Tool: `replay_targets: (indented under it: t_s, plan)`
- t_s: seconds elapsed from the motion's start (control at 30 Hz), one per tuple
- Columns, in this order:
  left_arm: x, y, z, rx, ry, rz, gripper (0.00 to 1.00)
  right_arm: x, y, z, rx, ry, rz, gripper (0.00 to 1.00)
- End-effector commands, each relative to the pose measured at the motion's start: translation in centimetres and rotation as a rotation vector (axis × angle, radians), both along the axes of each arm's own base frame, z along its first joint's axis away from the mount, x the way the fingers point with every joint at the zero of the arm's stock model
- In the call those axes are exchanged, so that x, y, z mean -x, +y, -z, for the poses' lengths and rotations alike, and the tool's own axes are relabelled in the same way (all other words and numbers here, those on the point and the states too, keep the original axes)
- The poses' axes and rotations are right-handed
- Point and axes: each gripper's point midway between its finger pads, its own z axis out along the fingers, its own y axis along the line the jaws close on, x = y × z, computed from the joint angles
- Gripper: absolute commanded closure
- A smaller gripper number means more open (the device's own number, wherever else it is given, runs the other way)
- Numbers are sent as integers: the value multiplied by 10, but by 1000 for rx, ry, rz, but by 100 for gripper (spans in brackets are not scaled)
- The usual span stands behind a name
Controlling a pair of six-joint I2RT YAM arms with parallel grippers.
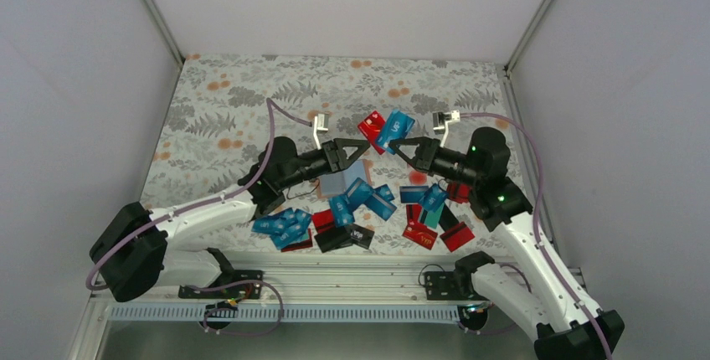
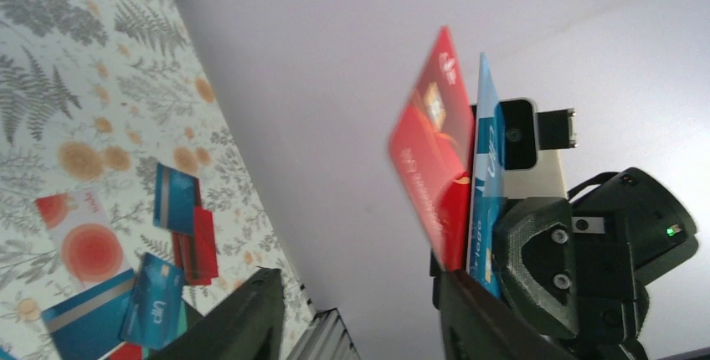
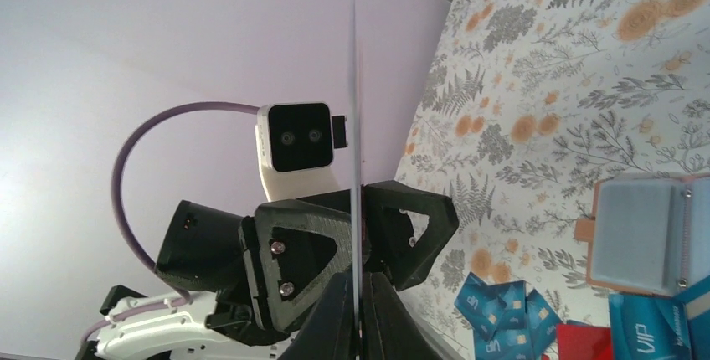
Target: Put the credit cards into the card holder
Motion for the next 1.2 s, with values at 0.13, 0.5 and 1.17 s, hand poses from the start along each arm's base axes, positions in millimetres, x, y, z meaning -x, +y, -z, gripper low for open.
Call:
replay_targets:
  t_s: [0.13, 0.5, 1.17]
  plan:
    - [-2, -3, -48, 145, -115, 19, 64, 7, 1, -9, -41, -29, -30, 96]
    - [6, 10, -59, 187, -164, 0, 52, 5, -1, -5, -30, -19, -18, 96]
    - [-16, -9, -41, 116, -123, 9, 98, 3, -6, 12, 15, 16, 20, 96]
